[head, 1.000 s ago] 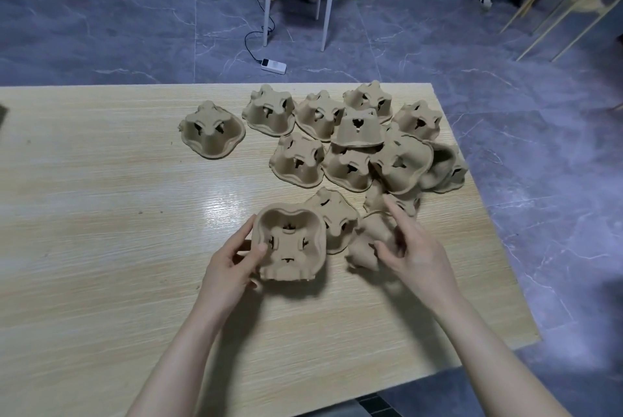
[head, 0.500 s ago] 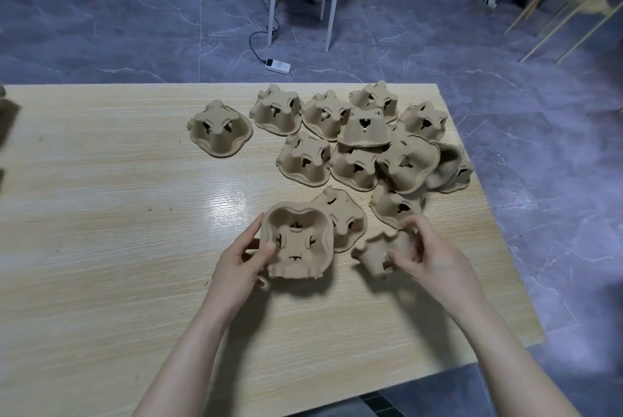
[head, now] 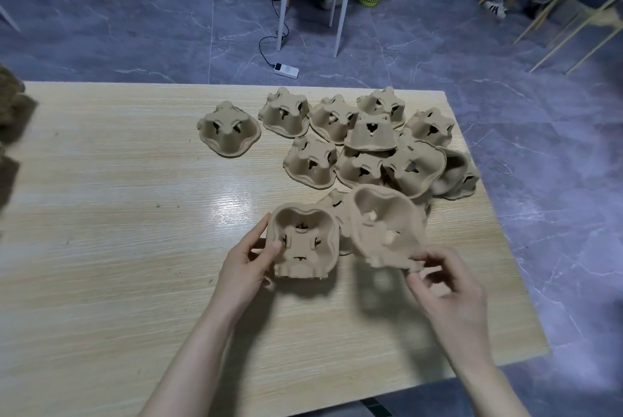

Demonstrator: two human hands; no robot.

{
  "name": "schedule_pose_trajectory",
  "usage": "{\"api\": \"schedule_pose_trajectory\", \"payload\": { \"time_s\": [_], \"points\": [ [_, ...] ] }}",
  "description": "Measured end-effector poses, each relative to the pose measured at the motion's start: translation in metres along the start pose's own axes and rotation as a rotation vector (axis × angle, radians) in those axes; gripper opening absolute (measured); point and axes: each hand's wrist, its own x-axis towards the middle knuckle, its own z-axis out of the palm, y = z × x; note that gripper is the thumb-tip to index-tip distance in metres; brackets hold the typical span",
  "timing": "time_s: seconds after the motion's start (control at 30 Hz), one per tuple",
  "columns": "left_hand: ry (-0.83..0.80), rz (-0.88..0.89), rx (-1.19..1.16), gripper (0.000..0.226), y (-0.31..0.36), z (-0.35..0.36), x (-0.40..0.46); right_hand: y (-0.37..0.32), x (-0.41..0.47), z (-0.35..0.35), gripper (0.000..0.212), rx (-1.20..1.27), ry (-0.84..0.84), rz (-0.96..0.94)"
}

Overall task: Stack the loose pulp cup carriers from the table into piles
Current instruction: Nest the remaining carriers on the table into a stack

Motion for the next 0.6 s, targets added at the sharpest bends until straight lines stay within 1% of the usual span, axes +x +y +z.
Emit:
{"api": "schedule_pose_trajectory", "payload": {
  "time_s": [0.03, 0.13, 0.2, 0.3, 0.47, 0.53, 0.6],
  "points": [
    [-0.001, 0.003, -0.001, 0.05, -0.001, 0.0, 0.0, -0.002, -0.003, 0.011, 0.056, 0.008, -0.025, -0.047],
    [0.003, 0.004, -0.003, 0.047, -0.004, 0.001, 0.002, 0.0, -0.009, 0.039, 0.027, -0.091, -0.058, -0.228],
    [0.015, -0.001, -0.001, 0.043, -0.007, 0.0, 0.002, 0.005, -0.01, 0.055, 0.021, -0.15, -0.059, -0.281],
    [0.029, -0.005, 0.009, 0.039, -0.01, -0.001, 0.003, 0.013, -0.009, 0.074, 0.011, -0.189, -0.085, -0.303],
    [0.03, -0.012, -0.029, 0.033, -0.008, 0.0, 0.001, 0.028, -0.012, 0.083, 0.017, -0.242, -0.22, -0.318],
    [0.006, -0.003, -0.023, 0.04, -0.004, -0.001, 0.0, 0.031, -0.015, 0.079, 0.02, -0.225, -0.25, -0.296],
    [-0.002, 0.0, -0.033, 0.055, -0.004, -0.001, 0.0, 0.031, -0.016, 0.075, 0.027, -0.205, -0.235, -0.221]
  ]
}}
